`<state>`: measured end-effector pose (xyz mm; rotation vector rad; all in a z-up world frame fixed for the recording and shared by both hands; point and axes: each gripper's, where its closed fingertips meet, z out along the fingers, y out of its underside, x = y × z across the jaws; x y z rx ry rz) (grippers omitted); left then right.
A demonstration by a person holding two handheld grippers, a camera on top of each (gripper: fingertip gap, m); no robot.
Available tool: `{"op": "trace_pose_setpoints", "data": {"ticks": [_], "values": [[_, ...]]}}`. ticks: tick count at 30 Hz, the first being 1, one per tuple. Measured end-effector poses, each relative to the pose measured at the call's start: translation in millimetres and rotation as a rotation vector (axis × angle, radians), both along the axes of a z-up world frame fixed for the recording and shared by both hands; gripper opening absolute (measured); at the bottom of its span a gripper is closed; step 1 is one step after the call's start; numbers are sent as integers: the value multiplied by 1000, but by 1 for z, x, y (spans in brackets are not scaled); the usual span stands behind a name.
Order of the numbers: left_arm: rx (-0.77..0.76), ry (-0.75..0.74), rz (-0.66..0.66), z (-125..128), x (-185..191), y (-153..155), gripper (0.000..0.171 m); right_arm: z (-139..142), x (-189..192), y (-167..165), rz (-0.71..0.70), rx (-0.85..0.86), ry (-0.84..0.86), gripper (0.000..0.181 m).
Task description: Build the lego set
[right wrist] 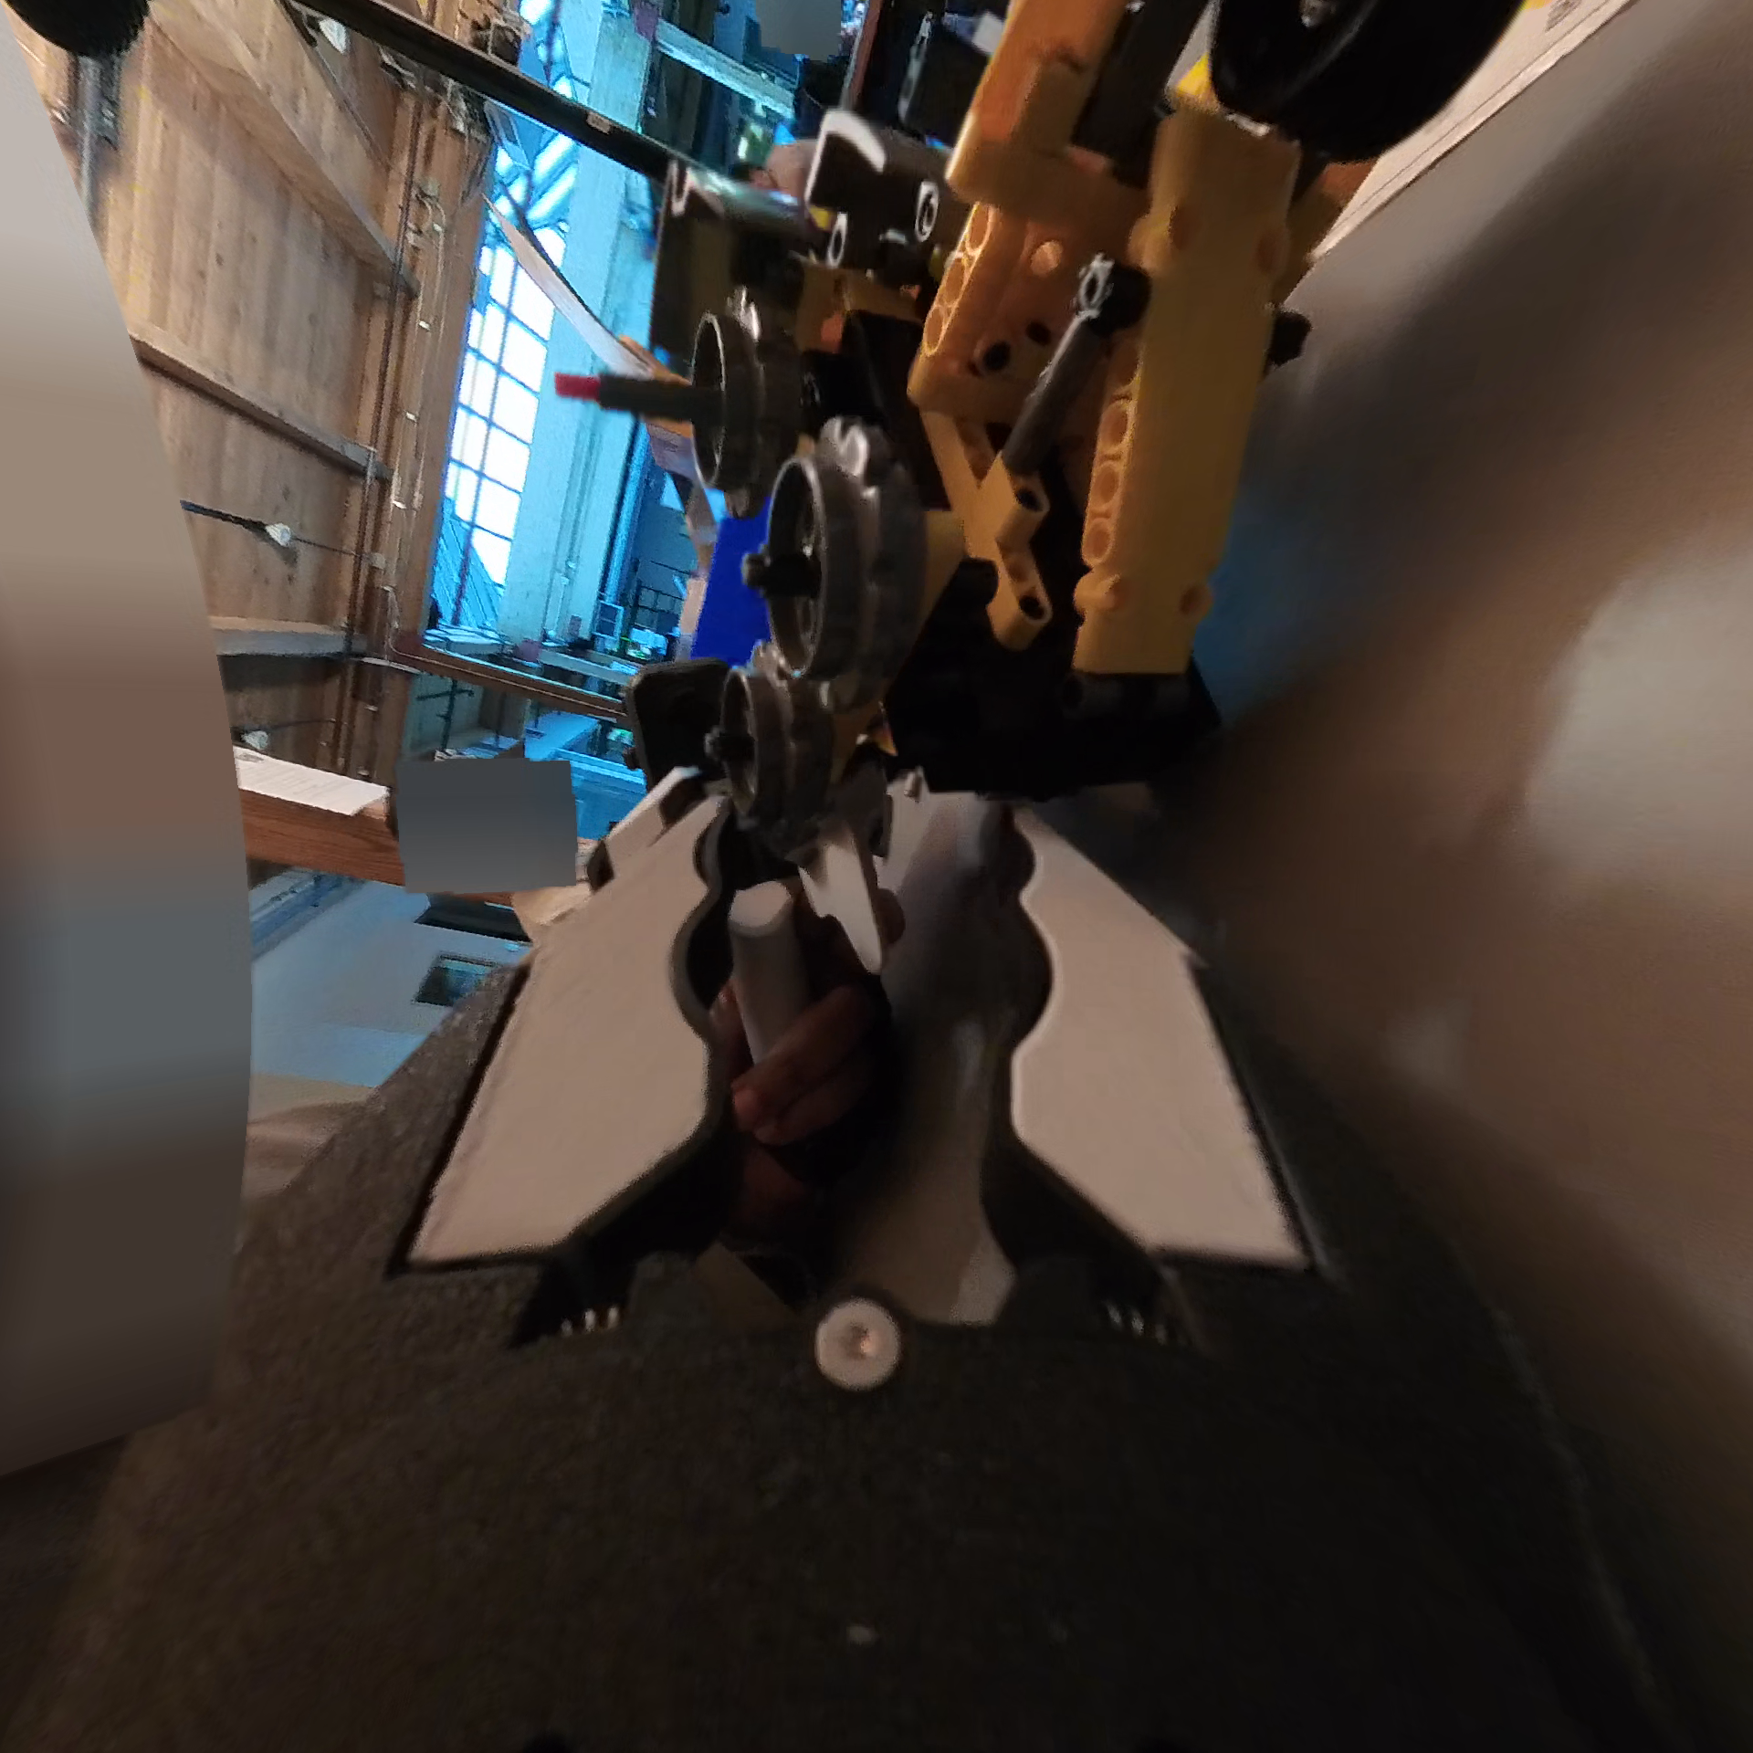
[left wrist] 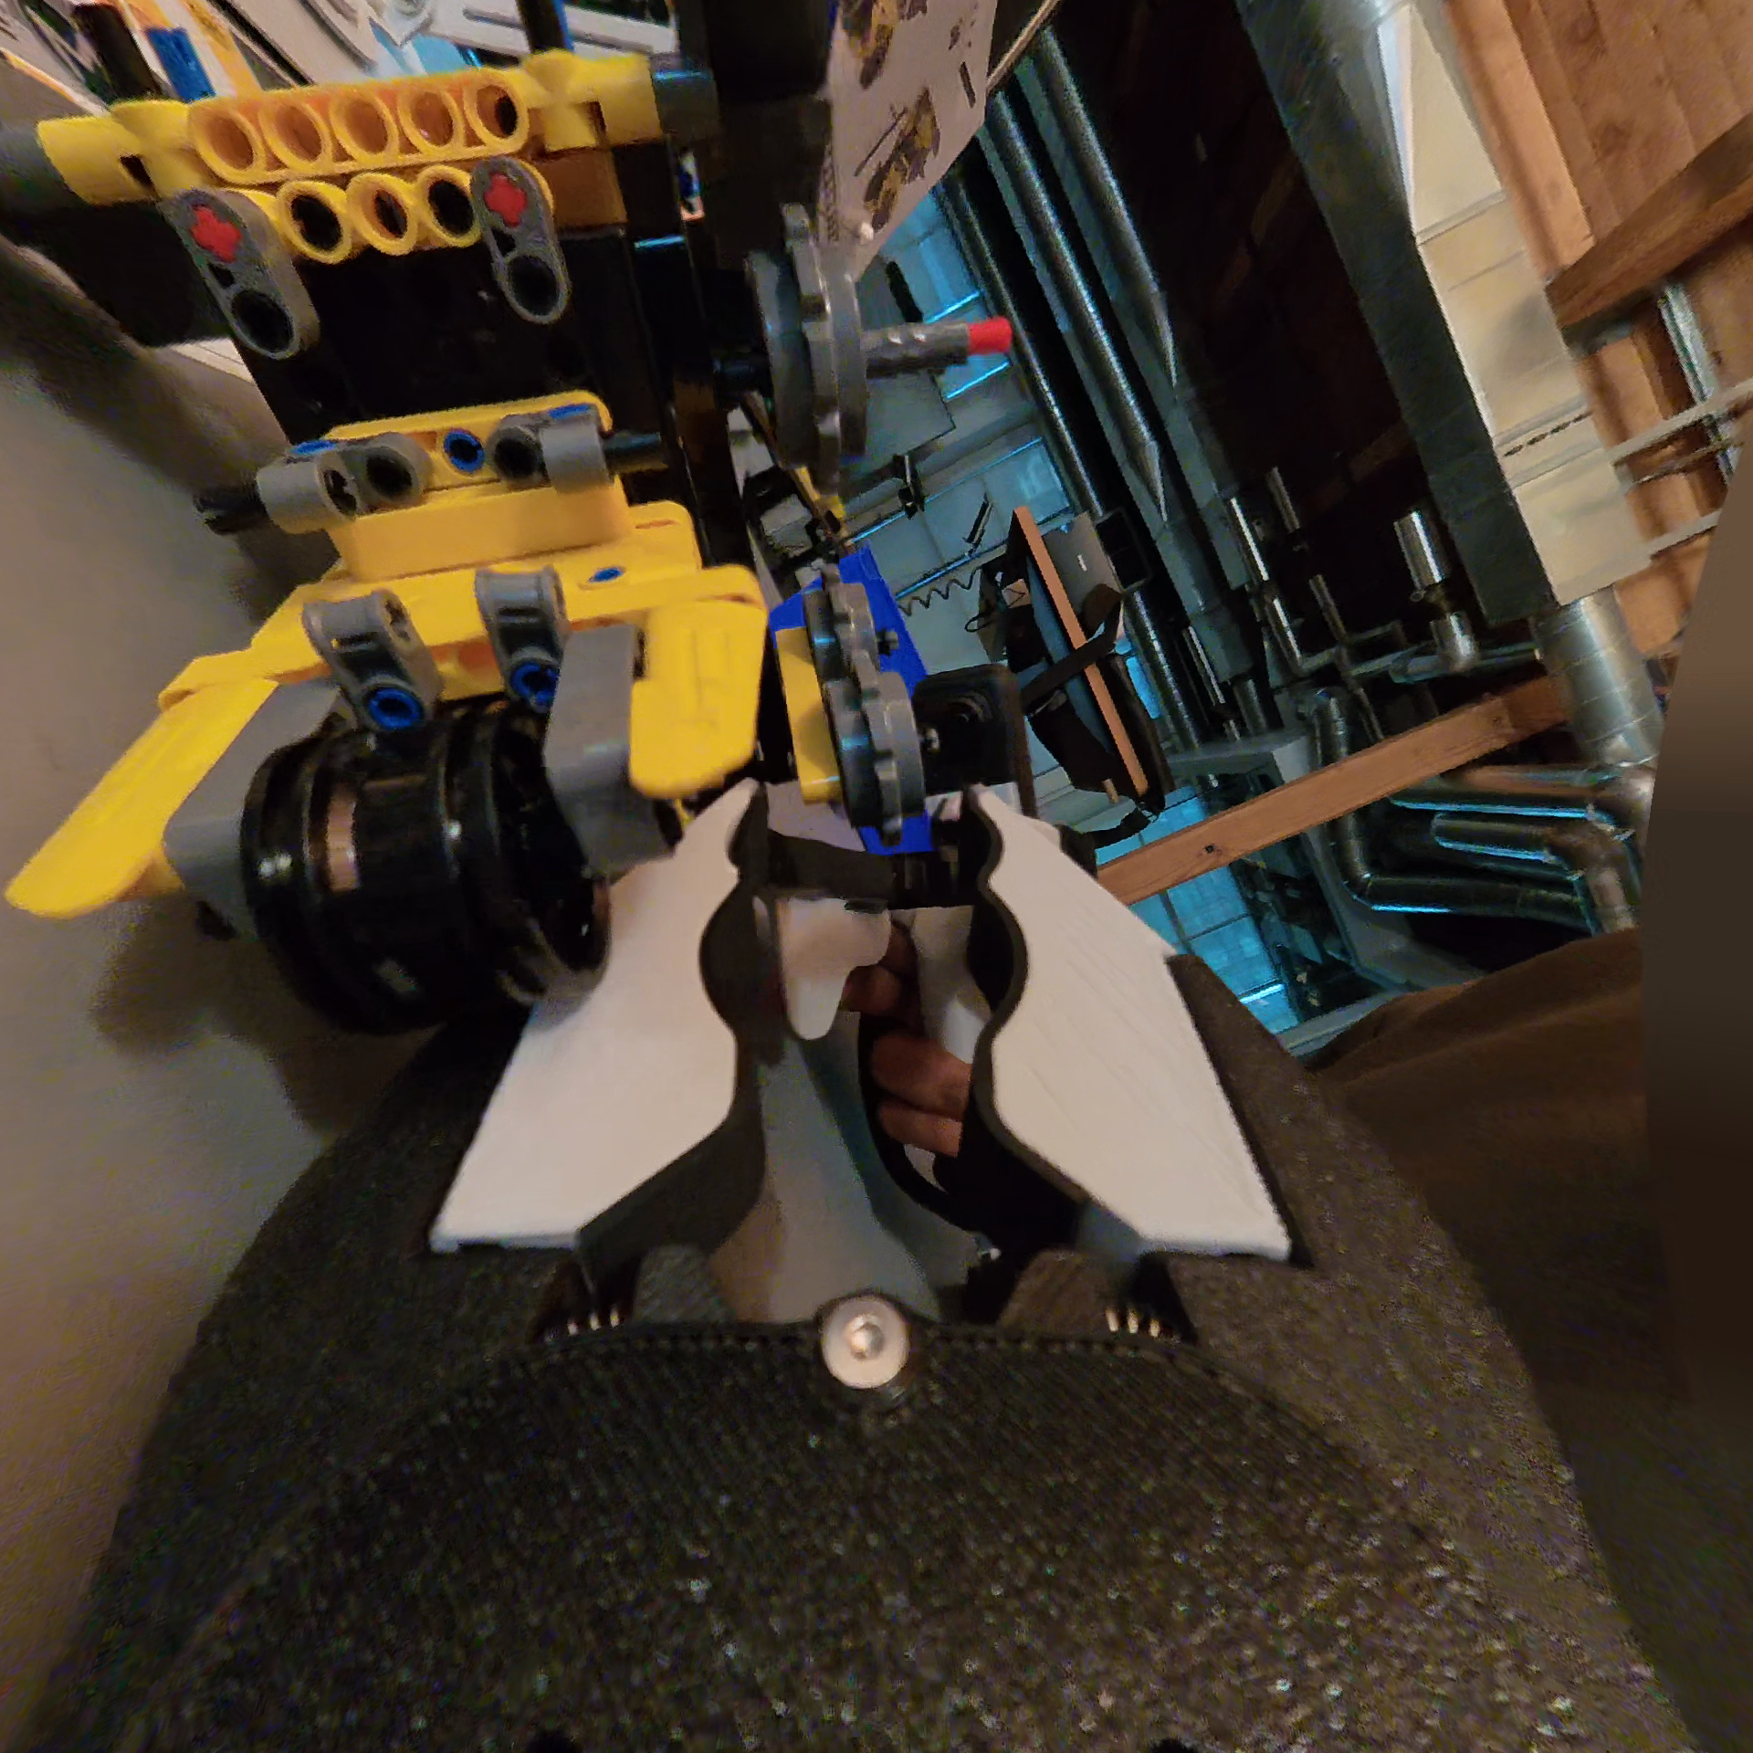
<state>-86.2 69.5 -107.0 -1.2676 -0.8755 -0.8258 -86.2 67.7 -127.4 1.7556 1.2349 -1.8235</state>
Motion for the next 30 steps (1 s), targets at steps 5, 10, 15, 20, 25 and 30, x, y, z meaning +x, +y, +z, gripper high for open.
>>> {"op": "trace_pose_setpoints", "data": {"ticks": [5, 10, 15, 20, 25, 30], "values": [[-19, 90, 38, 2, 3, -2, 54, 4, 13, 5, 18, 142, 103, 56], [-4, 151, 47, 8, 7, -2, 54, 1, 20, 15, 20, 301, 246, 57], [21, 190, 83, 14, 4, -5, 54, 17, 27, 18, 15, 305, 400, 56], [8, 213, 132, 14, -1, -7, 52, 33, 35, 22, -4, 249, 497, 56], [-45, 242, 139, 10, 0, -2, 48, 41, 40, 22, -22, 309, 572, 54], [-23, 209, 172, 11, -6, -6, 42, 49, 31, 26, -45, 704, 772, 41]]}}
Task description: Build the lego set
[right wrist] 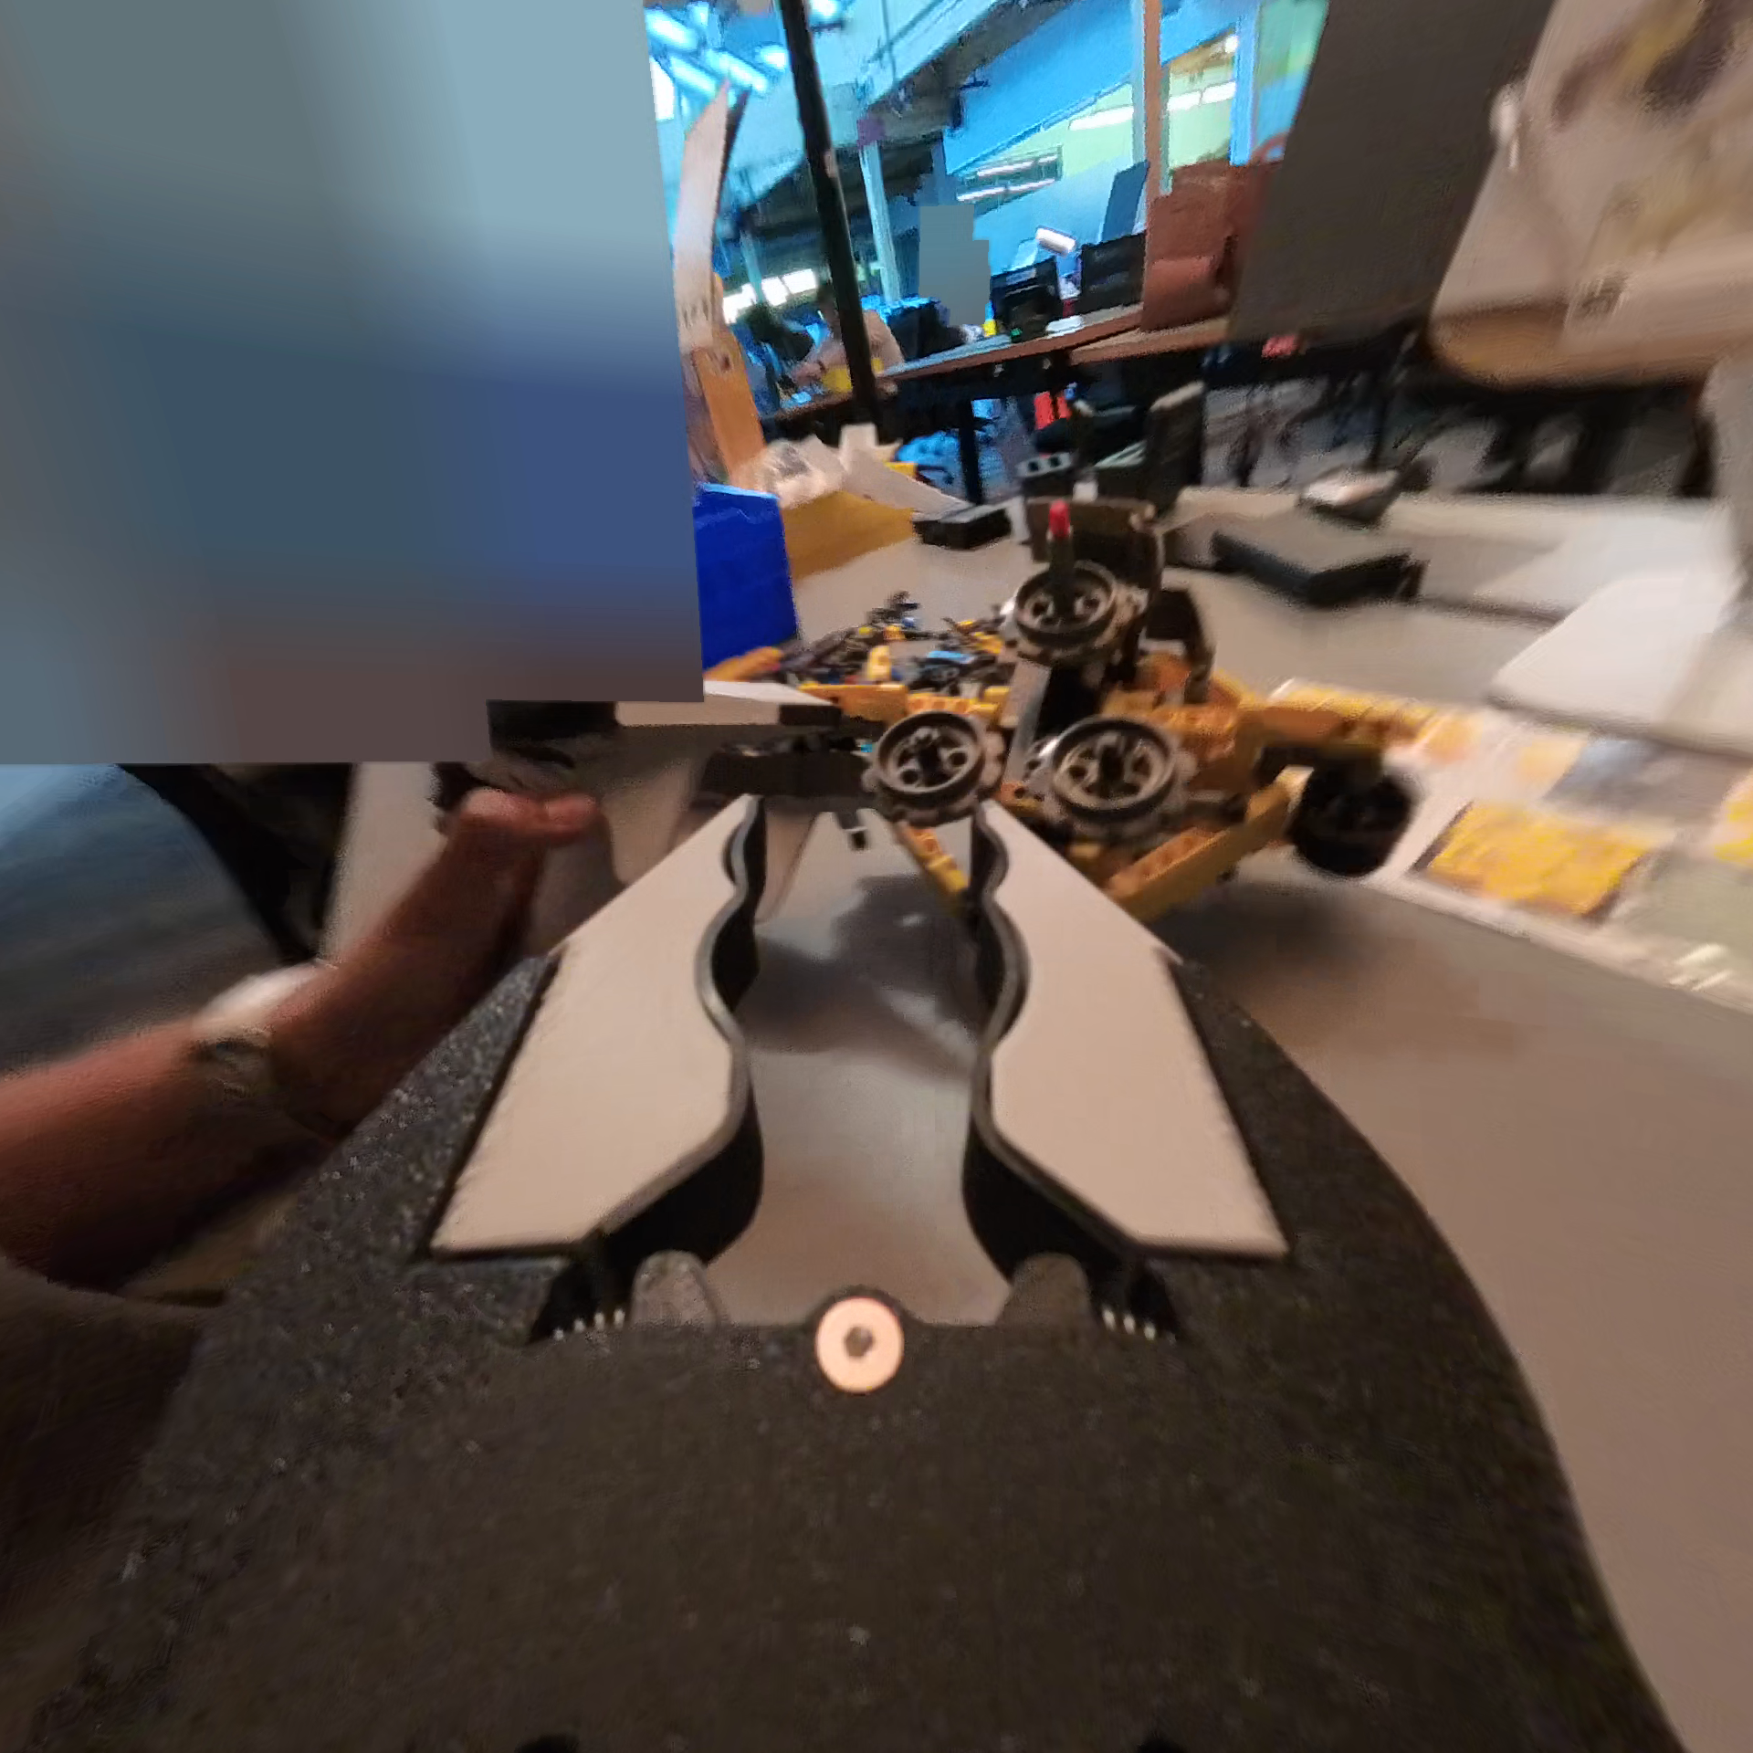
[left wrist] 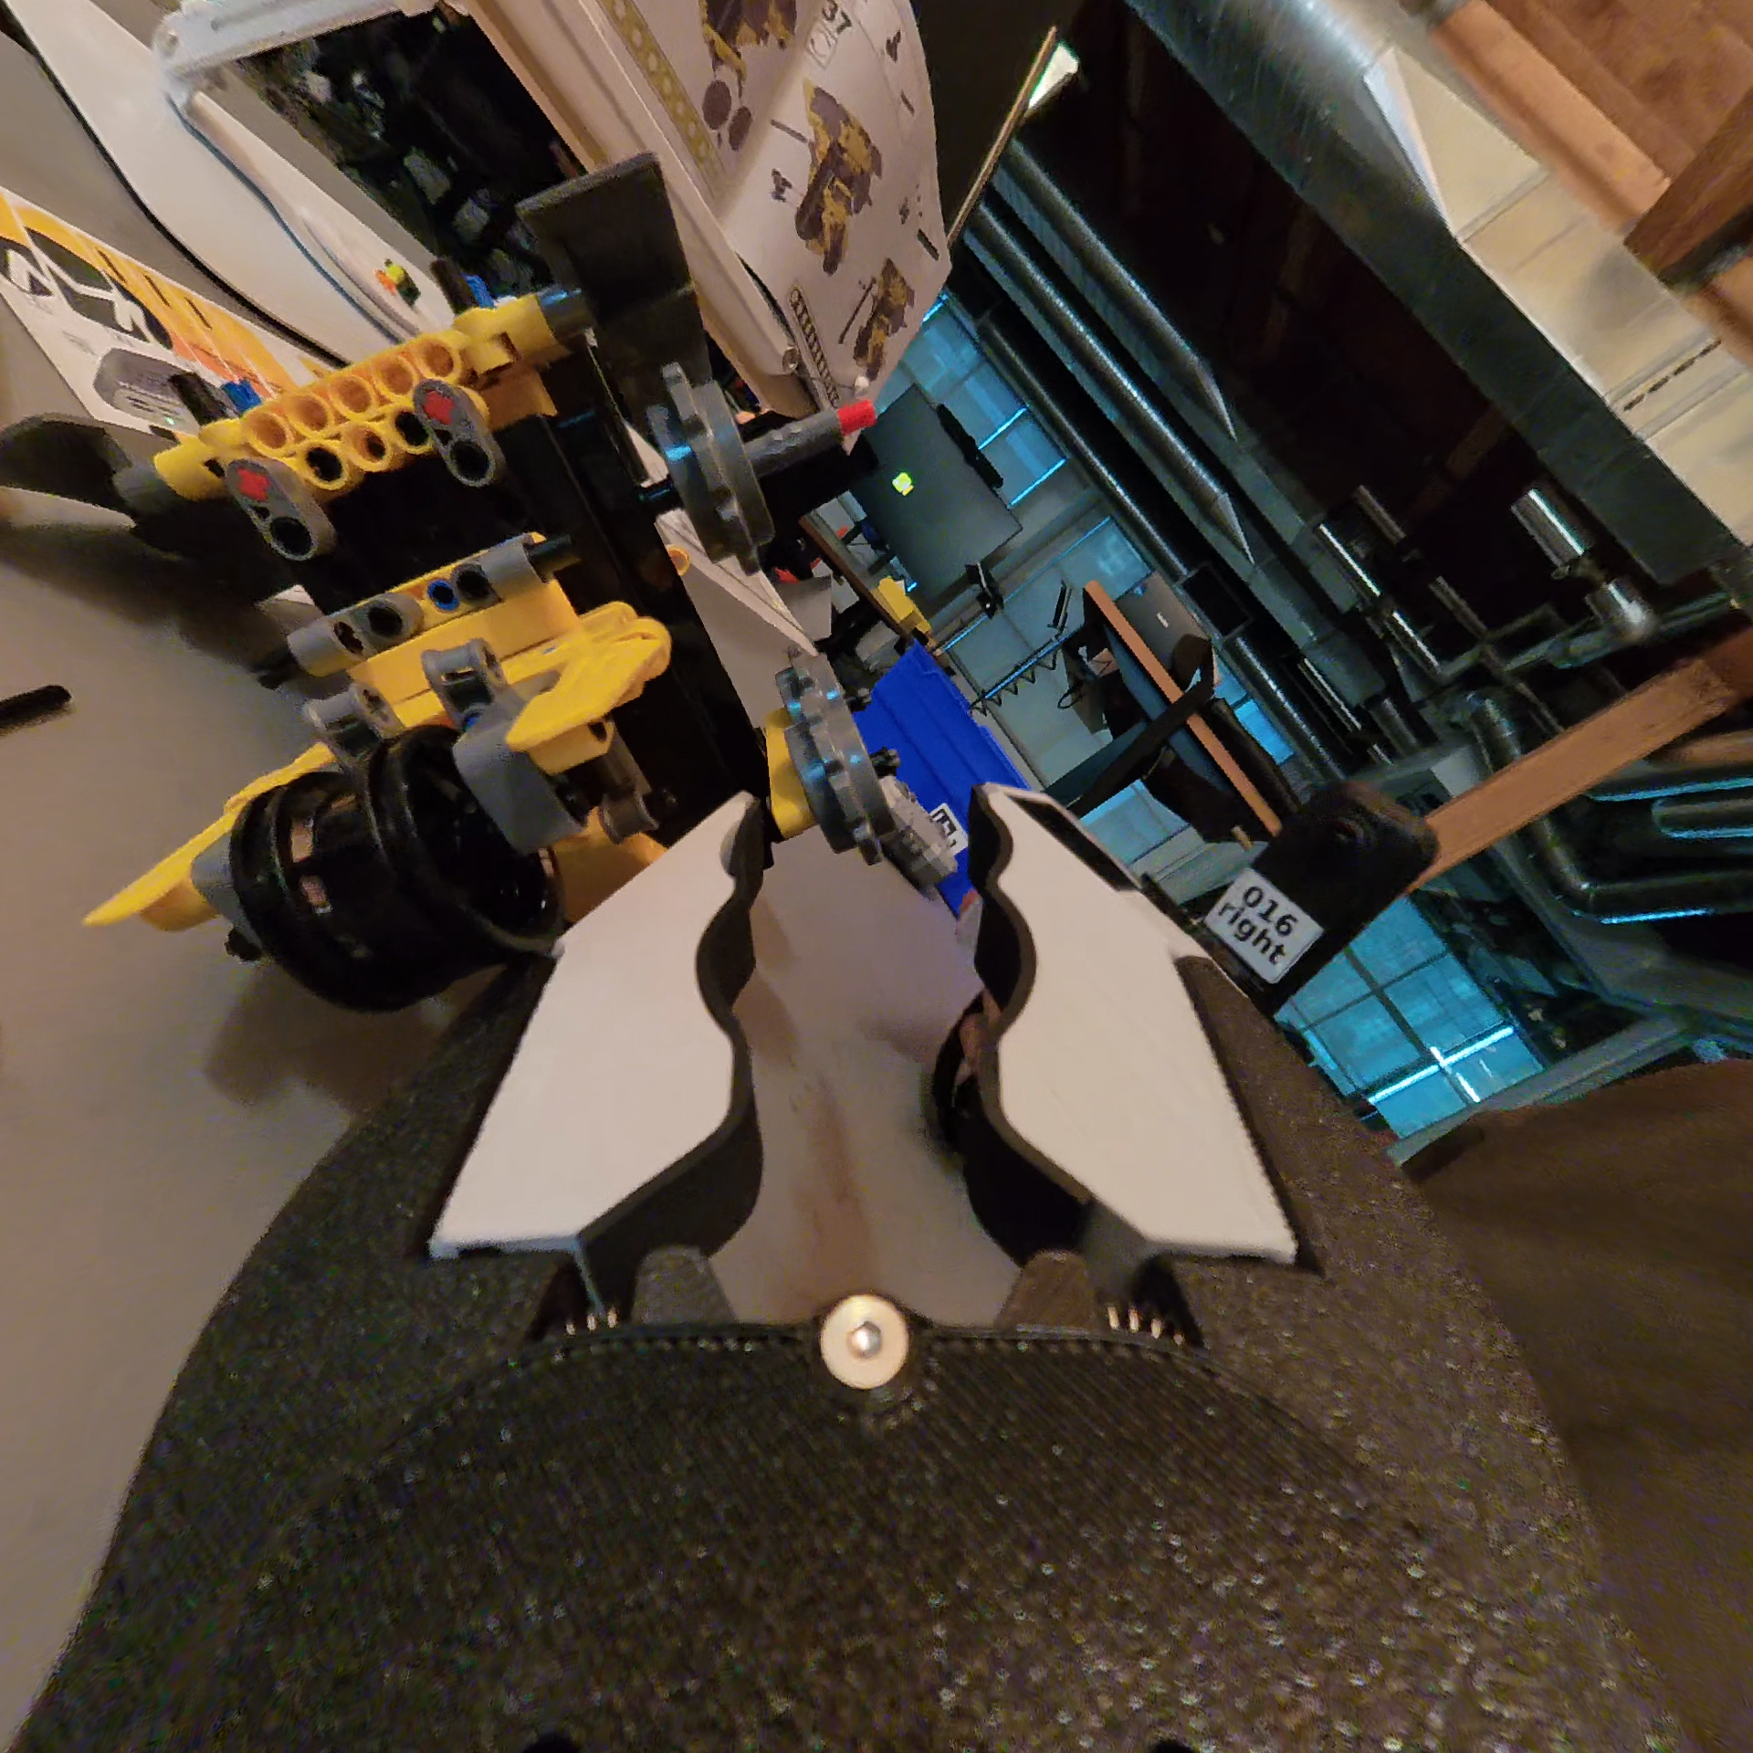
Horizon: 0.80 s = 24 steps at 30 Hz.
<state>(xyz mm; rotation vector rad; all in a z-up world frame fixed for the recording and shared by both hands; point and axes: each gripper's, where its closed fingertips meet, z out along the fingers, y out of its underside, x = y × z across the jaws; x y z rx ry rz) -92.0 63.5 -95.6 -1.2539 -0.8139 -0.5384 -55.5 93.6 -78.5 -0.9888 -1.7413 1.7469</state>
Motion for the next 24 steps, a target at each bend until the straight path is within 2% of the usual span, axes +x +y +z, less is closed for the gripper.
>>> {"op": "trace_pose_setpoints", "data": {"ticks": [3, 5, 8, 16, 19, 24], "values": [[-8, 3, -22, -1, 4, 3, 42, -4, -10, 2, 19, 235, 11, 32], [-5, 0, -41, 0, 7, 6, 47, -5, -14, 0, 93, 301, -43, 19], [14, -18, -59, 1, 9, 6, 51, -1, -20, -5, 201, 373, -107, 13], [43, -62, -87, 5, 16, 11, 63, -11, -37, -19, 326, 839, -108, 17], [18, -67, -73, 2, 15, 12, 65, -9, -42, -19, 342, 934, -140, 14], [49, -113, -74, 3, 14, 8, 69, -14, -40, -24, 386, 997, -241, 14]]}}
